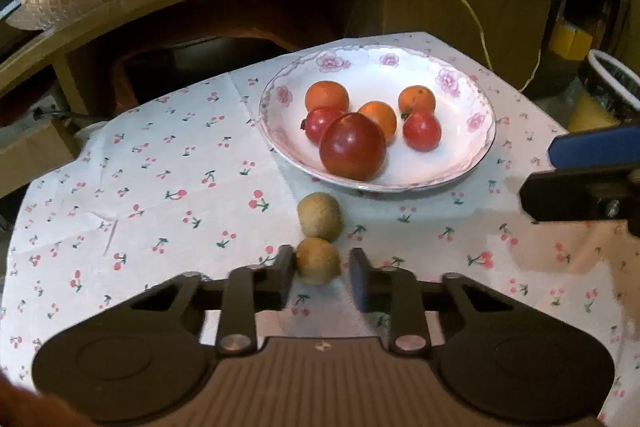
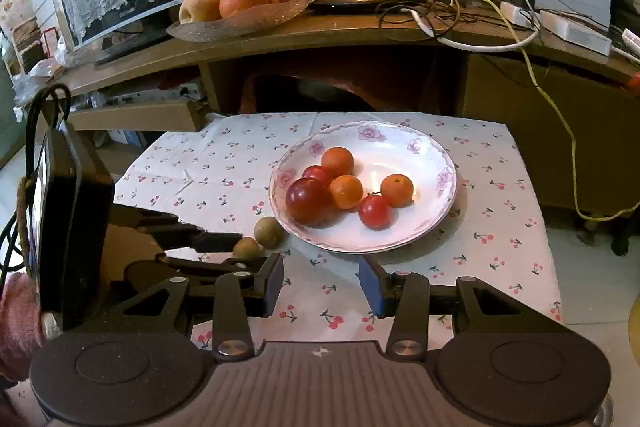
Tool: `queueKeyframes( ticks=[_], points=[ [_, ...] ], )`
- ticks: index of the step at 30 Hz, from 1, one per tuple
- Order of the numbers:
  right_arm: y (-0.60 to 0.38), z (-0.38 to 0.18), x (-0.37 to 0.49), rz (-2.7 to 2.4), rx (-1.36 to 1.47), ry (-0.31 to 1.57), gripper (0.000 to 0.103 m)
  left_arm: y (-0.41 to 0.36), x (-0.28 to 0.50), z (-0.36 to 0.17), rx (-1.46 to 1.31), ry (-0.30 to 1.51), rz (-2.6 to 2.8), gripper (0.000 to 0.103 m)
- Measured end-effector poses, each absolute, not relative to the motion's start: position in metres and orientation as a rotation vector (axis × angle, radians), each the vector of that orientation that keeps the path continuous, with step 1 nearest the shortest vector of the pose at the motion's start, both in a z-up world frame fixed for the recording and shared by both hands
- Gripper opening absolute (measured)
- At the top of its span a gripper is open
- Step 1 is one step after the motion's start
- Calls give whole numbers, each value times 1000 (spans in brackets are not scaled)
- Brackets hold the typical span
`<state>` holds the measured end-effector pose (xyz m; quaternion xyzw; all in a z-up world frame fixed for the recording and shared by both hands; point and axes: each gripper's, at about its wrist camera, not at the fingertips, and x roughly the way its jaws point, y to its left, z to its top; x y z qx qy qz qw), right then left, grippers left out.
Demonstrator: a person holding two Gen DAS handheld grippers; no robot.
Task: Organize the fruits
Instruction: 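Grasp a brown kiwi with the left gripper while the right grasps the other kiwi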
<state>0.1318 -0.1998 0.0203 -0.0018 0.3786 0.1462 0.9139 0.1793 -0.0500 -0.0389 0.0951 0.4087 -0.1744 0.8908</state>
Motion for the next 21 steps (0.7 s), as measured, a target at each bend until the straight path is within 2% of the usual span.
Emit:
queueKeyframes(
  ticks=[21],
  points=[
    [-171, 3, 146, 333, 17, 825, 43, -9, 160, -16, 147, 826, -369, 28]
  ],
)
